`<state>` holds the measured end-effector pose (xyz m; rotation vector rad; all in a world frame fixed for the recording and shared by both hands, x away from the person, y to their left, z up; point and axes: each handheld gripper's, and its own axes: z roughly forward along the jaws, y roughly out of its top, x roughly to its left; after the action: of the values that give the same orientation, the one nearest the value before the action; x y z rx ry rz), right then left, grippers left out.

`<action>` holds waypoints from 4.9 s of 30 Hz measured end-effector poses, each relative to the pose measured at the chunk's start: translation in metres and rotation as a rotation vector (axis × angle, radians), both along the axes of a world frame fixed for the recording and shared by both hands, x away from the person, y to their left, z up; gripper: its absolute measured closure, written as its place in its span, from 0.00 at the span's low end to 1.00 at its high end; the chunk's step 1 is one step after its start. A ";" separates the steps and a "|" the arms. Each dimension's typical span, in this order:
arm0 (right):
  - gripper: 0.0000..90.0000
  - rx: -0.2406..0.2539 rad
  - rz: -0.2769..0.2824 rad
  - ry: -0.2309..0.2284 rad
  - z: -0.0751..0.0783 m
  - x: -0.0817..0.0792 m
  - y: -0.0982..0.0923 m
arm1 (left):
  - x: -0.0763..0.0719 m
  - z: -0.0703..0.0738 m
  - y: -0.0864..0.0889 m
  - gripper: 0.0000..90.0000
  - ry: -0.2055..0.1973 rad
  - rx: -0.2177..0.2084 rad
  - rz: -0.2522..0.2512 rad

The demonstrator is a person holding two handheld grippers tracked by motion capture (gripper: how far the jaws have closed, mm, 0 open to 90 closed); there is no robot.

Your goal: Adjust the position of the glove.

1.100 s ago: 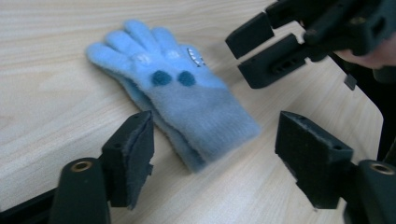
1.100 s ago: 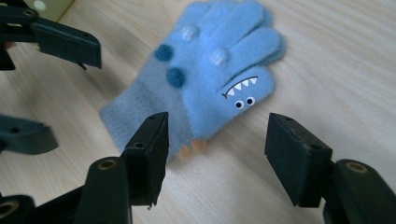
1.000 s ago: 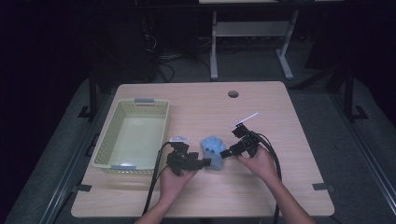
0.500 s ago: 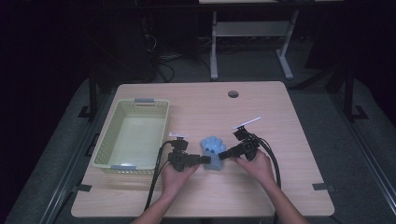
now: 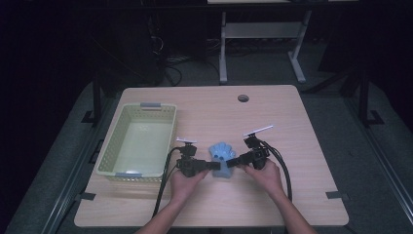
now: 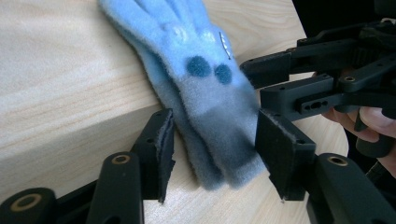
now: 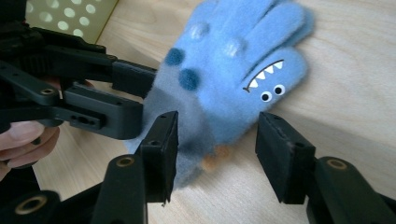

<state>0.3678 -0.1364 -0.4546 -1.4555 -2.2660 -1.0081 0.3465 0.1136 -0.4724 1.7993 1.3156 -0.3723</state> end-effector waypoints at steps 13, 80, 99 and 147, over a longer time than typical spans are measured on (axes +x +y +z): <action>0.61 0.051 -0.024 0.034 -0.010 -0.003 0.000 | 0.003 -0.002 -0.003 0.64 0.027 0.000 0.004; 0.89 0.130 -0.024 -0.003 0.002 -0.008 0.000 | 0.009 0.002 -0.001 0.84 0.027 -0.125 -0.048; 0.89 0.140 -0.014 -0.059 0.028 -0.008 0.005 | 0.008 0.031 0.007 0.84 -0.023 -0.127 -0.058; 0.89 0.155 0.065 -0.130 0.089 0.009 0.062 | 0.014 0.086 0.069 0.84 -0.100 -0.165 -0.040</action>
<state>0.3767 -0.0748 -0.3661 -1.2790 -2.2486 -1.2606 0.3609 0.1828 -0.3859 1.6858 1.1474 -0.3963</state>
